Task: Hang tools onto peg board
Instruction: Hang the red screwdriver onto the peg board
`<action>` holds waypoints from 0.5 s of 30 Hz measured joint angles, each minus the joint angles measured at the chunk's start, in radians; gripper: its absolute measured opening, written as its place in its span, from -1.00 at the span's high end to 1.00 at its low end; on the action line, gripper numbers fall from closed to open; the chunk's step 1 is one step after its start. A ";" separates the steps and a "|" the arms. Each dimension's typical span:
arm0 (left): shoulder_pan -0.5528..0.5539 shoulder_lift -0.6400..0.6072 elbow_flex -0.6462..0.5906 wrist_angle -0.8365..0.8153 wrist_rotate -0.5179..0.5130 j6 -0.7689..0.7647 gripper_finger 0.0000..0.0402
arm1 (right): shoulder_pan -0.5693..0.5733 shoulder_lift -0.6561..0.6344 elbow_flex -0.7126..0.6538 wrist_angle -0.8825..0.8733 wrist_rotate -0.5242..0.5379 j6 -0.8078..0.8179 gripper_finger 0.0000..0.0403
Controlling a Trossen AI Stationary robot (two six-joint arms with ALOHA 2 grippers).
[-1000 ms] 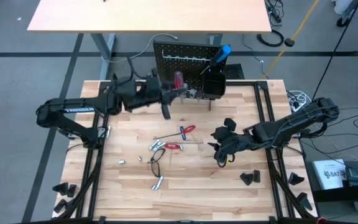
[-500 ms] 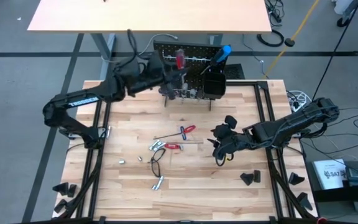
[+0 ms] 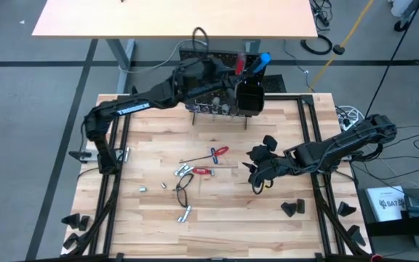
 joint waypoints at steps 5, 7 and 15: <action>0.019 0.051 0.059 -0.011 0.003 0.000 0.50 | 0.000 0.000 0.000 -0.023 -0.002 -0.023 0.08; 0.024 0.058 0.058 -0.030 -0.003 0.000 0.50 | 0.000 0.000 0.000 -0.037 -0.002 -0.026 0.08; 0.039 0.054 0.058 -0.021 -0.004 0.008 0.50 | -0.001 0.000 0.000 -0.048 -0.003 -0.049 0.08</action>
